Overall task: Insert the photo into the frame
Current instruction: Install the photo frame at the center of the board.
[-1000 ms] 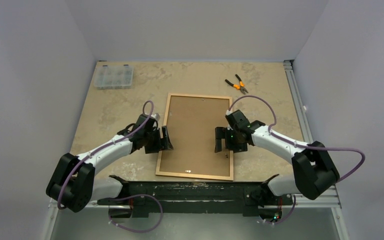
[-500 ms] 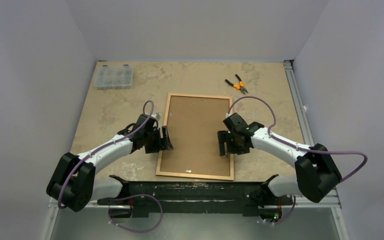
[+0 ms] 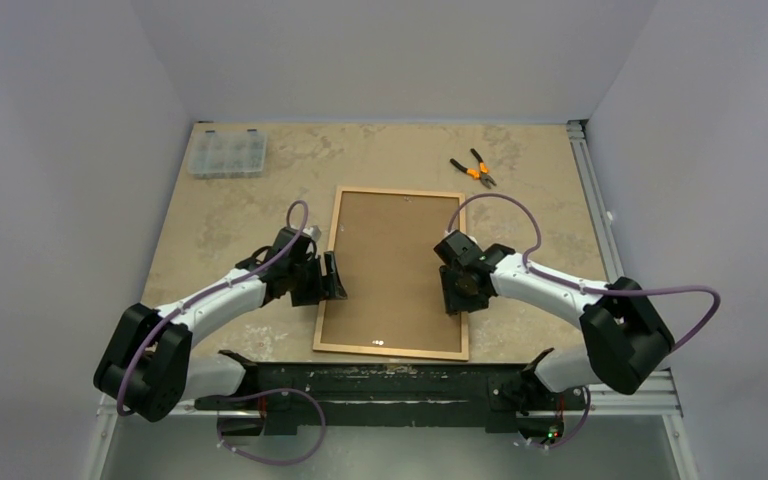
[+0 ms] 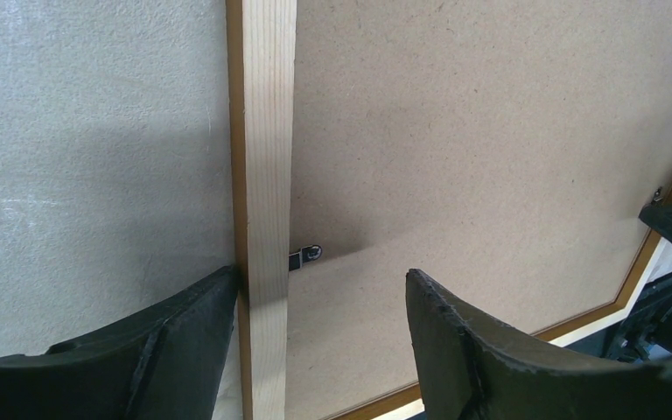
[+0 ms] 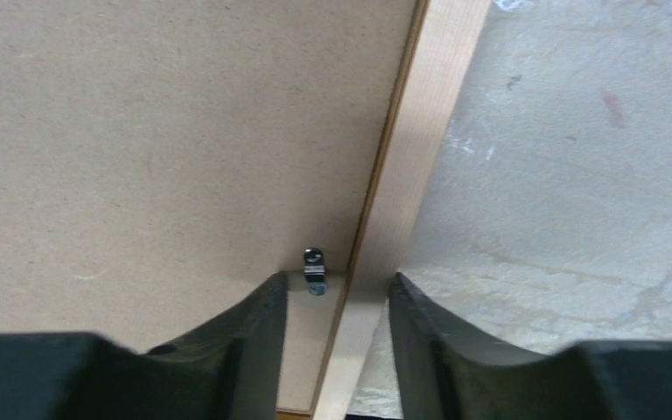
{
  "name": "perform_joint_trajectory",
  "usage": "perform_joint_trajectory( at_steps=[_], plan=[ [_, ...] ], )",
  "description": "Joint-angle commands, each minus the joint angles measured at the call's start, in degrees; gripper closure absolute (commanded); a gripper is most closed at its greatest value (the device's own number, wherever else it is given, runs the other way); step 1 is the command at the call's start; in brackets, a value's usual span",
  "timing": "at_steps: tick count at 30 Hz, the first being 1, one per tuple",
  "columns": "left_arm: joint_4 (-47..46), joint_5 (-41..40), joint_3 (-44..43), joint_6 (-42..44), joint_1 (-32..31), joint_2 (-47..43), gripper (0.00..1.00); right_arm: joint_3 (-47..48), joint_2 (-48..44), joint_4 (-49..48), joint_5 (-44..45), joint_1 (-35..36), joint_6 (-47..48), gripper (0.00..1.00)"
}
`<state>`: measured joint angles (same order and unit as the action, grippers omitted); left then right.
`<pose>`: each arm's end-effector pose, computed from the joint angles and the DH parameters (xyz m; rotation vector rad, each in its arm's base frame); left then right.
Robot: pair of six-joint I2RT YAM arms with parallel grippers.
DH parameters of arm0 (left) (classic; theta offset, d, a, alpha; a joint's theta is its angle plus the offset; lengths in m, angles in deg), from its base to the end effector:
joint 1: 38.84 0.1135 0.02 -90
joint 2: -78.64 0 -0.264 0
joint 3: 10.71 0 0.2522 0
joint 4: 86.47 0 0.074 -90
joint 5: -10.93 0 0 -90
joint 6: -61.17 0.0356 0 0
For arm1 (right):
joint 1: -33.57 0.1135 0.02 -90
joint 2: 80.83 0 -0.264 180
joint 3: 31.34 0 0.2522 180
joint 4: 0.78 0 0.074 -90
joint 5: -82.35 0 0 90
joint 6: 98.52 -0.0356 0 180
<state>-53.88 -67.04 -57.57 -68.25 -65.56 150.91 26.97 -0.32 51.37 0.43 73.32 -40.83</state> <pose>0.1977 -0.1078 0.1645 -0.2183 2.7015 -0.6631 0.1873 0.1493 0.1734 -0.1566 2.8335 0.0673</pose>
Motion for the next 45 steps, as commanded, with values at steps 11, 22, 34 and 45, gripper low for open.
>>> perform_joint_trajectory(
  at_steps=[11,22,34,45],
  plan=[
    [-2.92,2.6,1.11,0.3,-0.04,2.43,0.33,1.35,2.1,-0.37,3.96,0.92,-0.48,0.92],
    [-2.49,2.35,1.03,0.57,-0.09,2.12,0.33,0.15,-2.7,-4.76,-5.52,0.69,-1.41,0.4],
    [0.33,2.13,-3.68,1.87,1.71,3.41,0.32,0.81,-1.35,-9.2,-14.84,-10.75,0.95,0.07],
    [2.26,1.54,-12.0,2.33,5.69,12.48,0.31,8.36,10.06,-15.09,-20.82,-18.56,2.95,0.07]
  ],
)
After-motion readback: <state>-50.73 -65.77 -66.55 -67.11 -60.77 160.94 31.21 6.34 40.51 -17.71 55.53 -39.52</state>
